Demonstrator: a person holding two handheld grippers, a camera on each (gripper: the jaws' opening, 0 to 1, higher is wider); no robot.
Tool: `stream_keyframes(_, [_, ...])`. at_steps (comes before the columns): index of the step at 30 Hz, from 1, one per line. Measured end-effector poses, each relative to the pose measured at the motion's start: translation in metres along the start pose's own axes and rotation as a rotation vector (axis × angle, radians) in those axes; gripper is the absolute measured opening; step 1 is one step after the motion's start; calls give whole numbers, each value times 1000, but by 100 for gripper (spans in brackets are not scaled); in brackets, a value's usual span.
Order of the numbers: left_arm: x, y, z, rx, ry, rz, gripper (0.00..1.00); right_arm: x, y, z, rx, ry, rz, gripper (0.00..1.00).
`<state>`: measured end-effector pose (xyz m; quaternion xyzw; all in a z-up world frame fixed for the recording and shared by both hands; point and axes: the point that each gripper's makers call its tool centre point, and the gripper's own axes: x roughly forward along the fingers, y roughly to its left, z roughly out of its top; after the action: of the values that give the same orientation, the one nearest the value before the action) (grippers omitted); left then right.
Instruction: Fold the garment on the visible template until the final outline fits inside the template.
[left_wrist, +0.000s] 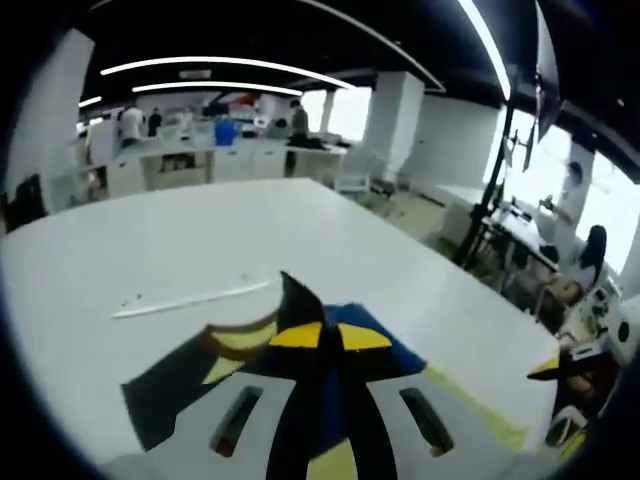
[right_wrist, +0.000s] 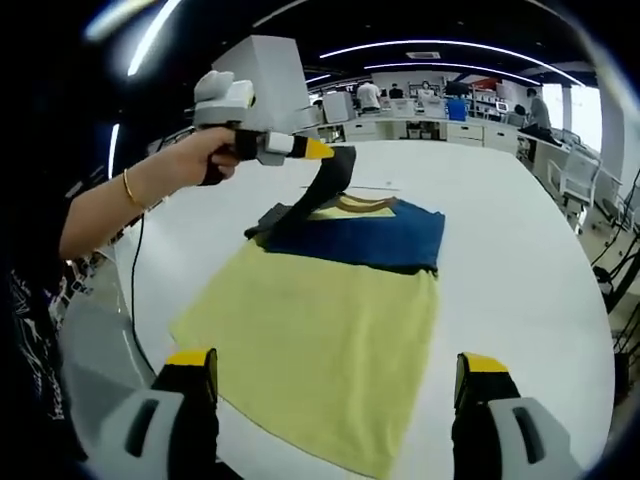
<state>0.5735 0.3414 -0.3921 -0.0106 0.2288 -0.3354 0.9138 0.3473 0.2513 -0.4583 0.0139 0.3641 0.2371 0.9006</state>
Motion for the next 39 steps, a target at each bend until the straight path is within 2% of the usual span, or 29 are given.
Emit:
stream_keyframes(5, [10, -15, 0, -8, -6, -33, 1, 2, -1, -2, 5, 11, 0, 99])
stream_keyframes(12, [29, -33, -18, -12, 26, -71, 1, 4, 1, -4, 11, 13, 6, 99])
stream_keyframes(18, [40, -48, -26, -11, 34, -102, 1, 4, -4, -11, 27, 23, -5, 99])
stream_keyframes(21, [47, -57, -36, 22, 67, -120, 1, 5, -6, -15, 35, 31, -6, 99])
stream_keyframes(25, [55, -62, -44, 33, 83, -131, 1, 7, -6, -18, 44, 38, -3, 99])
stream_keyframes(30, [65, -66, -53, -9, 94, -139, 2, 9, -6, -17, 51, 35, 3, 99])
stream_keyframes(34, [69, -68, -66, -52, 133, -145, 2, 9, -8, -16, 53, 31, 2, 99])
stream_keyframes(37, [73, -72, -75, -99, 141, -181, 2, 9, -10, -16, 61, 27, 0, 99])
stream_keyframes(39, [75, -82, -85, -143, 169, -245, 2, 8, -10, -17, 64, 25, -1, 99])
